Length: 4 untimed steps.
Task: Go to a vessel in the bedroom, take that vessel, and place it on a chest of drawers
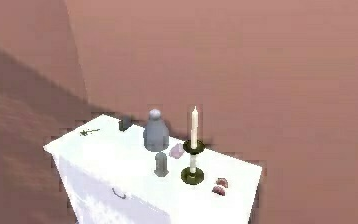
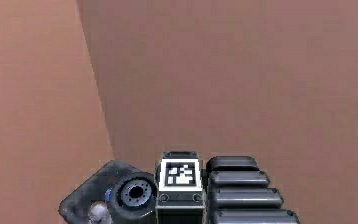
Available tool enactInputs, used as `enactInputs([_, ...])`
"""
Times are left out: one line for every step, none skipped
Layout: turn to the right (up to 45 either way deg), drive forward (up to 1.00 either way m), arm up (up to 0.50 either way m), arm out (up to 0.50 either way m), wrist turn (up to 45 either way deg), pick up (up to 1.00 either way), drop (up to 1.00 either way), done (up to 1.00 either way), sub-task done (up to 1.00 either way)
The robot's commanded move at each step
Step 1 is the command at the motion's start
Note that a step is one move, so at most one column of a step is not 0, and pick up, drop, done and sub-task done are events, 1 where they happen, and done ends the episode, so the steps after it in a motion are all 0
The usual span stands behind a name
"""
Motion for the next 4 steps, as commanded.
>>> enactInputs([45.0,0.00,0.00,0.00,0.0,0.00,0.00,0.00,0.00])
enactInputs([15.0,0.00,0.00,0.00,0.0,0.00,0.00,0.00,0.00])
enactInputs([0.0,0.15,0.00,0.00,0.0,0.00,0.00,0.00,0.00])
enactInputs([45.0,0.00,0.00,0.00,0.0,0.00,0.00,0.00,0.00])
